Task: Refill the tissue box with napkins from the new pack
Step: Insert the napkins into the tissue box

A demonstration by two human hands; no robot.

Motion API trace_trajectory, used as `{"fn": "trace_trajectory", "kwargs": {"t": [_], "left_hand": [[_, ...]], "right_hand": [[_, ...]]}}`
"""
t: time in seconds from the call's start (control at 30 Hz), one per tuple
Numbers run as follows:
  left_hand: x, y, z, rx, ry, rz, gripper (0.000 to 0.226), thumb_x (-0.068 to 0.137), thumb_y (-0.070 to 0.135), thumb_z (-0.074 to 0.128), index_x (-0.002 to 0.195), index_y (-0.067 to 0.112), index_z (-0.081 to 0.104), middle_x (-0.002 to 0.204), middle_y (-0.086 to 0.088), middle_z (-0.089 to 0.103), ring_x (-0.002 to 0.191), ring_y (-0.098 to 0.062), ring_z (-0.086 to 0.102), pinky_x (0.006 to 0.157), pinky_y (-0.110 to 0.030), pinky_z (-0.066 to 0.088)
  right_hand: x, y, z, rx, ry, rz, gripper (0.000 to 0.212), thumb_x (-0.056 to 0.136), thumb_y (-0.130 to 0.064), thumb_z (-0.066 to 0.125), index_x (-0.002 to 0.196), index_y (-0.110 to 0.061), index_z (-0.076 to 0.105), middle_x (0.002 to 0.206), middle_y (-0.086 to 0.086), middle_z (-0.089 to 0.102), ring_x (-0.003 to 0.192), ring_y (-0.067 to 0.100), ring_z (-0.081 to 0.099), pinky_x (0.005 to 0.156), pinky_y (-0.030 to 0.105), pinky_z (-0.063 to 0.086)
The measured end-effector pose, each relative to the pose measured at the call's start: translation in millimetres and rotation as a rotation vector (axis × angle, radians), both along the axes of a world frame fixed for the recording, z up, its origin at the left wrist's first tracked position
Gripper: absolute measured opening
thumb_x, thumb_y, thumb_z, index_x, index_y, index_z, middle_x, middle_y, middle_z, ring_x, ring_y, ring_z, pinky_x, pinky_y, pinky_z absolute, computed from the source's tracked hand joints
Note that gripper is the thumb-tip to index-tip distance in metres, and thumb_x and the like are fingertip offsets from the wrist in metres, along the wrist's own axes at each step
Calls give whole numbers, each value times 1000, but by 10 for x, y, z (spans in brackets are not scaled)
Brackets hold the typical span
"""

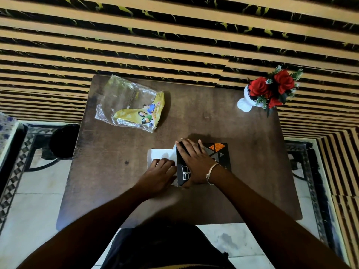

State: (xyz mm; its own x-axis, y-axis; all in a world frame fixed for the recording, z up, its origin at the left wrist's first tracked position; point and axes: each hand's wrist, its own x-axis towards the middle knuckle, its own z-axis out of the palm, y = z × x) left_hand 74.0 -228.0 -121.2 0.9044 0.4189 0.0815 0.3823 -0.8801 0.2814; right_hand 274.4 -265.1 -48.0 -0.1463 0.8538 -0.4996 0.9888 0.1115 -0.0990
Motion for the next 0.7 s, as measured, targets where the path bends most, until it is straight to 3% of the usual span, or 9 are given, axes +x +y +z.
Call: {"fn": "trace_trajectory", "kwargs": {"t": [0.13,0.3,0.43,0.6,0.7], "left_hand": [[-53,22,-63,125,65,-155,41,93,31,41,128,13,52,129,-13,59,105,-32,57,77,-43,52],[-6,88,-98,92,211,-108,44,91,35,52,131,19,59,133,-13,56,107,-34,57,82,-44,52],[62,93,-21,78,154,-117,43,90,36,52,125,15,66,124,-12,57,107,-29,54,84,-41,51],[79,203,-9,36,35,-196,44,95,30,45,130,11,63,140,-10,56,135,-29,47,112,-46,39],[119,274,-51,59,86,-279,45,97,29,44,136,11,57,148,-10,49,145,-28,36,119,-50,27]], "right_hand": [[5,1,-3,3,11,-4,148,50,-78,74,154,-20,-13,164,13,-3,151,35,-1,119,62,-1],[-2,4,32,-12,8,3,147,52,-76,75,154,-18,-14,164,13,-5,151,36,-3,119,62,-2],[-3,17,55,-10,10,4,147,53,-75,76,154,-18,-14,164,14,-6,151,36,-3,119,62,-1],[10,10,45,-5,9,9,147,52,-75,76,155,-18,-12,164,14,-6,151,38,-2,119,63,-1],[11,4,31,-1,-4,22,146,53,-77,74,155,-17,-11,164,15,-5,151,37,-3,119,63,0]]}}
